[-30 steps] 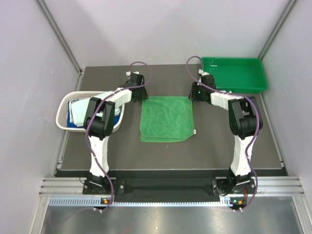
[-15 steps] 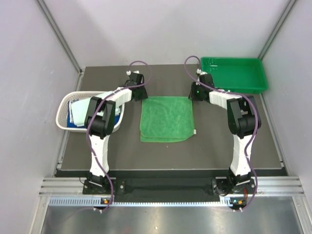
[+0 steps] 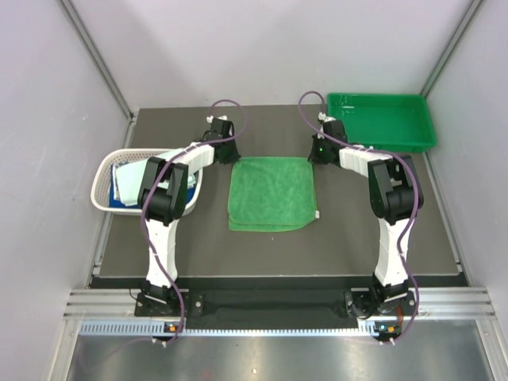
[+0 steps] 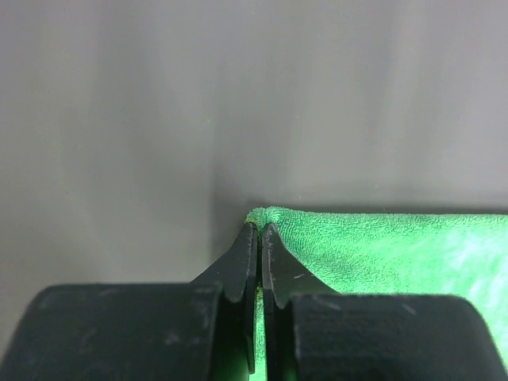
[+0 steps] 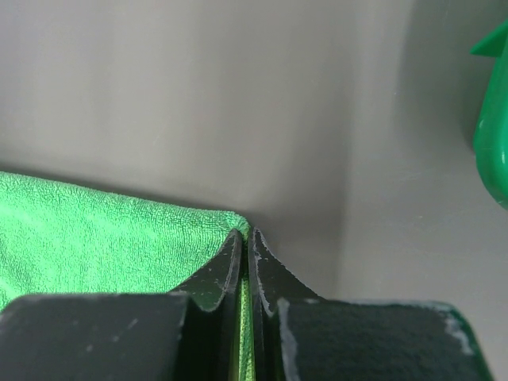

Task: Fold and stack the towels
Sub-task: Fold the towel

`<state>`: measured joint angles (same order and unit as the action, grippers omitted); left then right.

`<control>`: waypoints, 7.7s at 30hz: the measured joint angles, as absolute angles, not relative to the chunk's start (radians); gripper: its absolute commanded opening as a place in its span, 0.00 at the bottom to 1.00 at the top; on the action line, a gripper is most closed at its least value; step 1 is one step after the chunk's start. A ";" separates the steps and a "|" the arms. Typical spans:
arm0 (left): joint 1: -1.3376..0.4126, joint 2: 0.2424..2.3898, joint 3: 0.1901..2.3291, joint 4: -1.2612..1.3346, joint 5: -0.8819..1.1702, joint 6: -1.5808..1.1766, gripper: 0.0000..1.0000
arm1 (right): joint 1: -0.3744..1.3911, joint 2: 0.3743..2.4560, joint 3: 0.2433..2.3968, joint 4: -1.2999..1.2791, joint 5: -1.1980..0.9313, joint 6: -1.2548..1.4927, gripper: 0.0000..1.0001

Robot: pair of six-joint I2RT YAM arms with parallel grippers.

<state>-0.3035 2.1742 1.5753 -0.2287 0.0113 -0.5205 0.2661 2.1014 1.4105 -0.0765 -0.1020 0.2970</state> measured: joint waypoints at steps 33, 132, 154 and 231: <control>-0.645 0.903 0.834 0.078 -0.150 -0.396 0.00 | 0.483 0.811 0.792 0.012 0.092 0.282 0.00; -0.618 1.407 0.614 -0.102 -0.208 -0.847 0.44 | 0.628 1.321 0.482 0.067 0.208 0.636 0.35; -0.623 1.396 0.629 -0.183 -0.290 -0.836 0.42 | 0.631 1.322 0.477 0.059 0.224 0.648 0.16; -0.419 1.731 1.389 -0.184 -0.329 -0.590 0.00 | 0.399 1.458 1.076 -0.061 0.163 0.365 0.00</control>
<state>-0.4187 1.7309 1.3891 -0.1841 -0.3286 -0.5896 0.3988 1.4578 1.0756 -0.0608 0.1635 0.3649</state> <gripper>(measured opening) 0.010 0.007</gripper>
